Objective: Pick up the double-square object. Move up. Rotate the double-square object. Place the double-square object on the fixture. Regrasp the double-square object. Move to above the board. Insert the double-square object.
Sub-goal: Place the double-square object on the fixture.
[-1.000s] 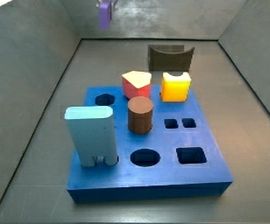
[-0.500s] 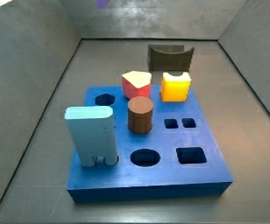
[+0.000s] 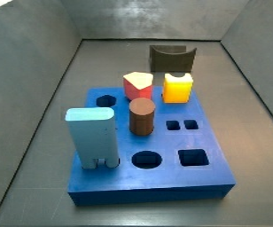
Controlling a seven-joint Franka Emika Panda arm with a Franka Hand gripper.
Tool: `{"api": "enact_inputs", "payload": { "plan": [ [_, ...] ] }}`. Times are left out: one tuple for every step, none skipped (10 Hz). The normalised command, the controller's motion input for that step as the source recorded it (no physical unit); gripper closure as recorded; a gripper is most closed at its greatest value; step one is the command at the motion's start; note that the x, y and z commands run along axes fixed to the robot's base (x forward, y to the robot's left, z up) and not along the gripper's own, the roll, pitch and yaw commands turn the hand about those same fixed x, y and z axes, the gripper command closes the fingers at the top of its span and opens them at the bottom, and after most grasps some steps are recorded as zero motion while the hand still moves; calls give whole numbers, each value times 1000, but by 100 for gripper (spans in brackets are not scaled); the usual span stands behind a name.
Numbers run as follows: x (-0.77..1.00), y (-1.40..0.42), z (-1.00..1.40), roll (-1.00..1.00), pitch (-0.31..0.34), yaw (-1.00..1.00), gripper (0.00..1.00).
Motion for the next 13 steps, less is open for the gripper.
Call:
{"api": "enact_inputs", "payload": {
  "plan": [
    [380, 14, 41, -173, 53, -50, 100],
    [266, 20, 21, -169, 73, -44, 100],
    [173, 19, 18, -166, 84, -43, 100],
    [1000, -111, -298, -1000, 163, 252, 100],
    [1000, -101, -298, -1000, 167, 238, 100],
    [1000, -70, -251, -1000, 178, 210, 100],
    [1000, -53, -203, -1000, 198, 180, 100],
    [1000, -29, -163, -1000, 226, 135, 100],
    [1000, -13, -146, -1000, 237, 96, 100],
    [1000, -3, -132, -1000, 244, 66, 100],
    [1000, 15, -102, -908, 240, -1, 100],
    [1000, 28, -88, -757, 216, -43, 100],
    [1000, 43, -66, -557, 175, -88, 100]
  ]
}}
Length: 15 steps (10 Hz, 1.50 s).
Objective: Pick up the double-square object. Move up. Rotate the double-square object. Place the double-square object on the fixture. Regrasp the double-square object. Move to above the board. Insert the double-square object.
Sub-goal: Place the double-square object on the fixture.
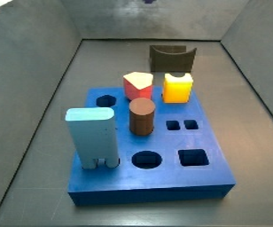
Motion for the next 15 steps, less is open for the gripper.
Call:
{"api": "enact_inputs", "payload": {
  "plan": [
    [1000, 51, -54, -402, 148, -103, 100],
    [952, 43, -33, -238, 116, -109, 100],
    [891, 37, -23, -205, 95, -107, 100],
    [762, 35, -19, -175, 69, -89, 100],
    [676, 32, -14, -163, 62, -77, 100],
    [567, 28, -8, -157, 65, -60, 100],
    [492, 29, -8, -155, 73, -49, 100],
    [423, 30, -3, -154, 83, -41, 100],
    [360, 30, -4, -153, 93, -35, 100],
    [284, 29, -3, -149, 104, -30, 100],
    [229, 28, 2, -145, 112, -28, 100],
    [181, 29, -3, -143, 119, -28, 100],
    [149, 72, -1000, -1000, 75, -116, 100],
    [136, 75, -1000, -1000, 70, -119, 100],
    [145, 90, -1000, -1000, 80, -142, 100]
  ]
}}
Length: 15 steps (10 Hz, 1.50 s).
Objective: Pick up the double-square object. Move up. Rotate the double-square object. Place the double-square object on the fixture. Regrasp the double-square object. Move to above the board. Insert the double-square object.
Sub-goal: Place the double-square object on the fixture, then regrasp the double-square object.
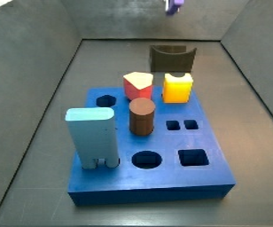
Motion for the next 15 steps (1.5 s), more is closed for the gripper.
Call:
{"api": "enact_inputs", "payload": {
  "plan": [
    [157, 93, -1000, -1000, 94, -151, 100],
    [167, 101, -1000, -1000, 101, -163, 100],
    [178, 111, -1000, -964, 95, -182, 100],
    [189, 117, -1000, -800, 74, -177, 100],
    [202, 128, -1000, -580, 49, -163, 100],
    [205, 131, -978, -470, 39, -155, 100],
    [160, 95, -727, -283, 31, -135, 100],
    [126, 69, -532, -213, 11, -123, 100],
    [99, 60, -335, -187, -9, -115, 100],
    [0, 0, 0, 0, 0, 0, 0],
    [0, 0, 1000, -10, 24, 27, 0],
    [-3, 1, 1000, -8, 26, 28, 0],
    [-19, 5, 1000, 5, 32, 21, 0],
    [-24, 4, 1000, 11, 42, 18, 0],
    [-28, 4, 1000, 22, 49, 11, 0]
  ]
}}
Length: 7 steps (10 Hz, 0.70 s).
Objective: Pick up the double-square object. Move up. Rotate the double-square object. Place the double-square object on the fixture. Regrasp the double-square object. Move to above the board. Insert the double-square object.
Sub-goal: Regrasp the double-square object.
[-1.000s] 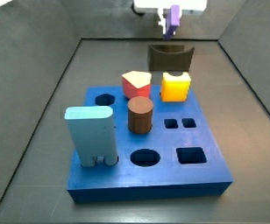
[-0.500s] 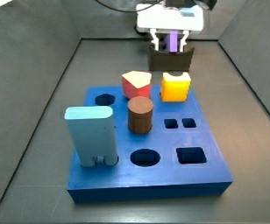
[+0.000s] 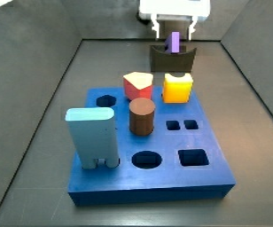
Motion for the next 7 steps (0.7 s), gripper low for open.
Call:
{"api": "enact_inputs", "payload": {
  "plan": [
    [-34, 4, 975, 28, 58, 5, 0],
    [-32, 5, 744, 38, 66, -3, 0],
    [-34, 6, 569, 46, 68, -11, 0],
    [-36, 3, 394, 53, 69, -19, 0],
    [-34, 3, 223, 56, 67, -26, 0],
    [-98, -1000, 850, 1000, 60, 20, 0],
    [-91, -1000, 824, 1000, 57, 19, 0]
  ]
}}
